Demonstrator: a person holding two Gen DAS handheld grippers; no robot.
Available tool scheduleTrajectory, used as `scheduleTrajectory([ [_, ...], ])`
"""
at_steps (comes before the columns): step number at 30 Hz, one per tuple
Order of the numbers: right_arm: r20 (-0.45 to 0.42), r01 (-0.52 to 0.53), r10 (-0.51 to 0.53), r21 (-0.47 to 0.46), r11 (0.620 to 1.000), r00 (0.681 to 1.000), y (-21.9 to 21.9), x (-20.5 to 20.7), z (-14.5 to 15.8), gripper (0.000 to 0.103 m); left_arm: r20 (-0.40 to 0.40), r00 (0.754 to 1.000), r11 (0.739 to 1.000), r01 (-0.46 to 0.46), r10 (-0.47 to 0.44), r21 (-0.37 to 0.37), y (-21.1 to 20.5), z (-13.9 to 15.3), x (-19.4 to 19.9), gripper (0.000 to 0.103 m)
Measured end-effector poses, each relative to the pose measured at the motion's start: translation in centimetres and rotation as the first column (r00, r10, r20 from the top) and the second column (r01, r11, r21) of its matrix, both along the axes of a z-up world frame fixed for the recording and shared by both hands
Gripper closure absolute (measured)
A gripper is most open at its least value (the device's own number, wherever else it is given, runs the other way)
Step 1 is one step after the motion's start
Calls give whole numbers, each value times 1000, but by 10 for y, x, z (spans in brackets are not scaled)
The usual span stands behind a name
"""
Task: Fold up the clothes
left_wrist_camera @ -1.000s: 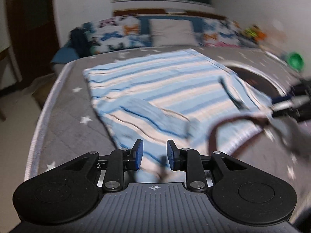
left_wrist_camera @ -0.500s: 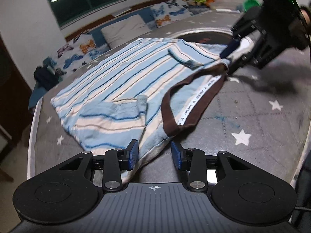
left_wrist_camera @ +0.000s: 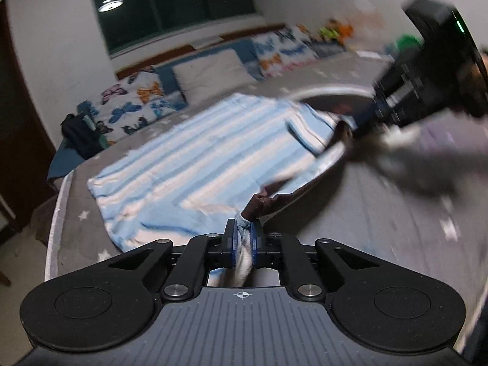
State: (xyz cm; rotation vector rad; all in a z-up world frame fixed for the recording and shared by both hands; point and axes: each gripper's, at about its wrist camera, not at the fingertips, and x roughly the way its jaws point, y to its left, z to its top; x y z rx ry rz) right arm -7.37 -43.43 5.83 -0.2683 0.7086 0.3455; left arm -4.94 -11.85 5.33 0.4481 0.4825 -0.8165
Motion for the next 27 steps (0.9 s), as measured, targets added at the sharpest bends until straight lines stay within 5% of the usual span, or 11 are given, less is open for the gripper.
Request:
scheduleTrajectory([
  [6,-14,13,-12,22,1000,1000,-10,19,-4,95,-83,994,997,-71,70,-7,-20,-6,48,94],
  [8,-21,14,-13,36,999,1000,-15,19,-3,77,-86,994,997,-73,72,-1,-22,-9,51,94],
  [11,-28,-16,16,27,1000,999,-17,9,-2,65,-88,994,997,-72,72,1,-24,-11,55,94],
  [19,-42,-73,70,-72,995,997,-3,5,-15,64,-92,993,997,-72,72,2,-23,-14,58,93],
  [22,-53,-62,57,-90,994,997,-1,11,-21,84,-58,997,999,-52,53,5,-16,-14,47,87],
  [27,-59,-57,53,-69,996,997,-2,11,-20,86,-14,1000,1000,-24,24,14,-1,-16,28,73],
])
